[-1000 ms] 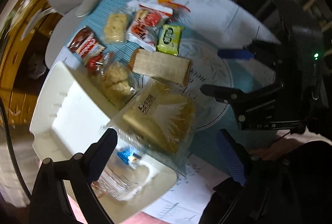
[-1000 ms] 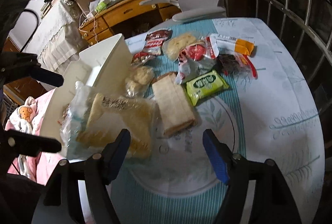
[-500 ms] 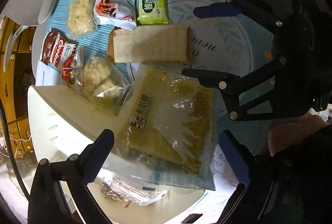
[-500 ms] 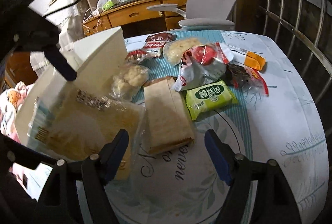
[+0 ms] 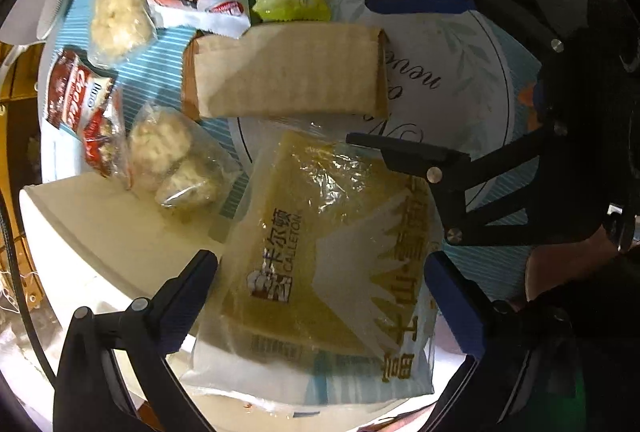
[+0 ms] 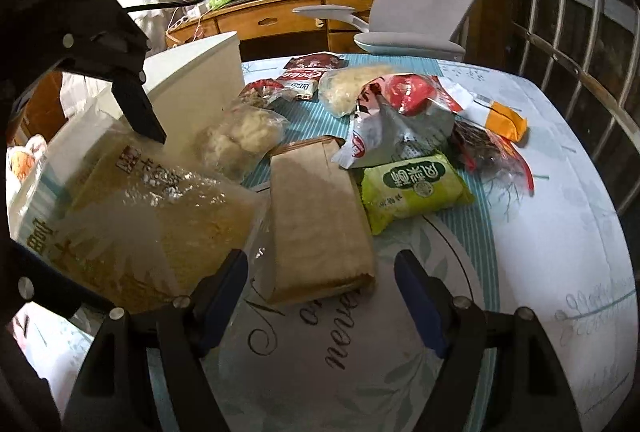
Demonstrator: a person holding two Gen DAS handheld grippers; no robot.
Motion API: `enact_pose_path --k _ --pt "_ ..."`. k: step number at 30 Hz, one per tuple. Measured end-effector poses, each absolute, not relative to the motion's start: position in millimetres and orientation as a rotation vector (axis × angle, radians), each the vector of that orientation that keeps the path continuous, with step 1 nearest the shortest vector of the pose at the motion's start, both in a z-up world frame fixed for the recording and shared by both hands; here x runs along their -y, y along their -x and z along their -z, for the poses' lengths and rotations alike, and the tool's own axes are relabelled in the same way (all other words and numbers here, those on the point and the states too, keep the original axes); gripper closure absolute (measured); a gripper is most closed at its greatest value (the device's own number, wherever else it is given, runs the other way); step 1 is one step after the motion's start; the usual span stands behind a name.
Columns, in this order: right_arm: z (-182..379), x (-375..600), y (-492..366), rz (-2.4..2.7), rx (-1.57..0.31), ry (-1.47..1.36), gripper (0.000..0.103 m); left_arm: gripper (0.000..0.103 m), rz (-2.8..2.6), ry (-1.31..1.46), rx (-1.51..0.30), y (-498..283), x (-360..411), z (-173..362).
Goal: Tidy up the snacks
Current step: 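Grasp the bread bag with the left gripper while the right gripper releases it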
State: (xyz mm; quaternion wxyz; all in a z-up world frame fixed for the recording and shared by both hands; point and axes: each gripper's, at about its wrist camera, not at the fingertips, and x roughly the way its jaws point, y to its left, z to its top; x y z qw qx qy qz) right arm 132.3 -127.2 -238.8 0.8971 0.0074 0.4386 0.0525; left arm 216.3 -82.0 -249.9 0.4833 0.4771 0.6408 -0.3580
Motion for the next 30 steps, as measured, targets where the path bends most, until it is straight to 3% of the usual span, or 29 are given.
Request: enact_pose_path --k 13,18,22,25,28,30 --pt "247 126 -140 -0.123 -0.935 0.03 0.027 0.0 0.815 -1.077 -1.745 -223 89 294" --pt "247 124 -141 -0.112 -0.931 0.05 0.042 0.0 0.796 -1.08 -1.769 -222 96 304" --pt "247 122 -141 -0.111 -0.929 0.061 0.045 0.004 0.785 -1.061 -1.771 -223 97 305" --pt "248 121 -141 -0.111 -0.927 0.064 0.047 0.01 0.782 -1.024 -1.765 -222 88 298" --pt "248 120 -140 -0.107 -0.928 0.07 0.048 0.023 0.768 -0.97 -1.77 -226 84 294" --pt "249 121 -140 -0.105 -0.927 0.069 0.048 0.038 0.759 -0.916 -1.783 -229 82 291"
